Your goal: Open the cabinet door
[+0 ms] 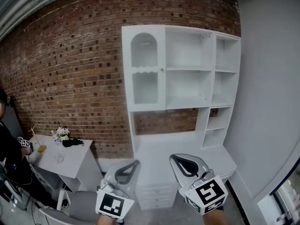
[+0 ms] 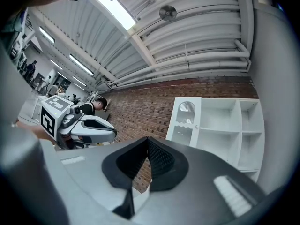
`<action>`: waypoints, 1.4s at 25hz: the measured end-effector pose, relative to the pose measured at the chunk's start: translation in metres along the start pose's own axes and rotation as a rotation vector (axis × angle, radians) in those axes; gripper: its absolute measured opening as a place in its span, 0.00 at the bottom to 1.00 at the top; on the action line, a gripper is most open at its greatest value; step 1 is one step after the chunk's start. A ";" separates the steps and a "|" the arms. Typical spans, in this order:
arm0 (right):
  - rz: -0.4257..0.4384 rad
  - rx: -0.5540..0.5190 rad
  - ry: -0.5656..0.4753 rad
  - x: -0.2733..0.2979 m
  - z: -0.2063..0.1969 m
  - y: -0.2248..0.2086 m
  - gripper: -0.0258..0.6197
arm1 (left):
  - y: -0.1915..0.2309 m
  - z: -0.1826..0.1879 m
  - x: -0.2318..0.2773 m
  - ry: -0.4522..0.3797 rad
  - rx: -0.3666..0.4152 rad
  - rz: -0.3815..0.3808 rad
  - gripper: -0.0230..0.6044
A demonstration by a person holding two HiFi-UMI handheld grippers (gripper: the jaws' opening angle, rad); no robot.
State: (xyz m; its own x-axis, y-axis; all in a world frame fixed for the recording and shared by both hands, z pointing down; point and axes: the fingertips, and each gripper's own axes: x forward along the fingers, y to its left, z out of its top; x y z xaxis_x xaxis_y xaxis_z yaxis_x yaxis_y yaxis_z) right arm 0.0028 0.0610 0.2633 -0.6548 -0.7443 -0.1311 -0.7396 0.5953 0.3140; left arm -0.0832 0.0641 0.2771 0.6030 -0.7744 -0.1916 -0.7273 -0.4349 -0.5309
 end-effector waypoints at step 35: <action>0.015 0.022 -0.001 0.082 -0.068 -0.125 0.05 | 0.025 -0.067 0.144 0.029 -0.007 0.005 0.04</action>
State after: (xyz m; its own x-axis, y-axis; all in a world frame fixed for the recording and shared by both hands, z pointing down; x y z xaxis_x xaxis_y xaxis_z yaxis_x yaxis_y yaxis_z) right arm 0.0519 -0.0948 0.2774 -0.6657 -0.7352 -0.1277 -0.7333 0.6127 0.2948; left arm -0.0365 -0.0888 0.2915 0.5892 -0.7899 -0.1700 -0.7327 -0.4337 -0.5244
